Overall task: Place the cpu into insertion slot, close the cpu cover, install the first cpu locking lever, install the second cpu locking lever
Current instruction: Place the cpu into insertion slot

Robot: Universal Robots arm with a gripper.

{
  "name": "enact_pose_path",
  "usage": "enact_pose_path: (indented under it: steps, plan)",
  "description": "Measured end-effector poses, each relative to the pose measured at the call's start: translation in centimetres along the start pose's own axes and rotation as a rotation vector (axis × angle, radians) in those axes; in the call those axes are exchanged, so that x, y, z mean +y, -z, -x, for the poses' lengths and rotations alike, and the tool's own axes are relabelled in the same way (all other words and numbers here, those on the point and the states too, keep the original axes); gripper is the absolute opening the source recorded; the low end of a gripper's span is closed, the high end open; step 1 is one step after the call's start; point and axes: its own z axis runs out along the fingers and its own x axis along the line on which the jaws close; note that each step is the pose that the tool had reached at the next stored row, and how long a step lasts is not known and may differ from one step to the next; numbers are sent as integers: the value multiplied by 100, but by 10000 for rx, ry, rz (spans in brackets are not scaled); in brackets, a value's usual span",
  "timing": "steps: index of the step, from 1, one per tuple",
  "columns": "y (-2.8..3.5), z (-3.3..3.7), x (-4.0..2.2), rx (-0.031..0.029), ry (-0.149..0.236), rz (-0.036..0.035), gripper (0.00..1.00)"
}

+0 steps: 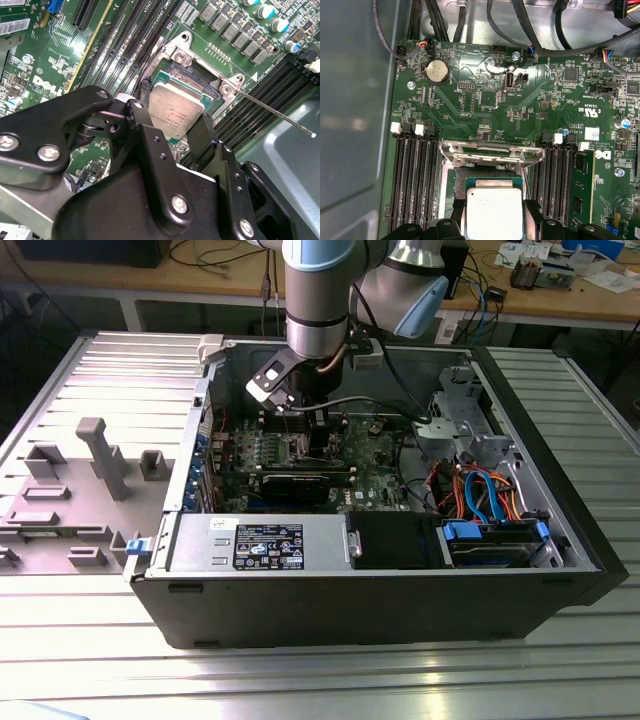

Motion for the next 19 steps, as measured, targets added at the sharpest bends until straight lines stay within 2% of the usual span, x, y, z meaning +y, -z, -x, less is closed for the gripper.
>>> enact_pose_path:
  steps: [19]
  plan:
    - [-41, -1, -2, 0, 0, 0, 55]
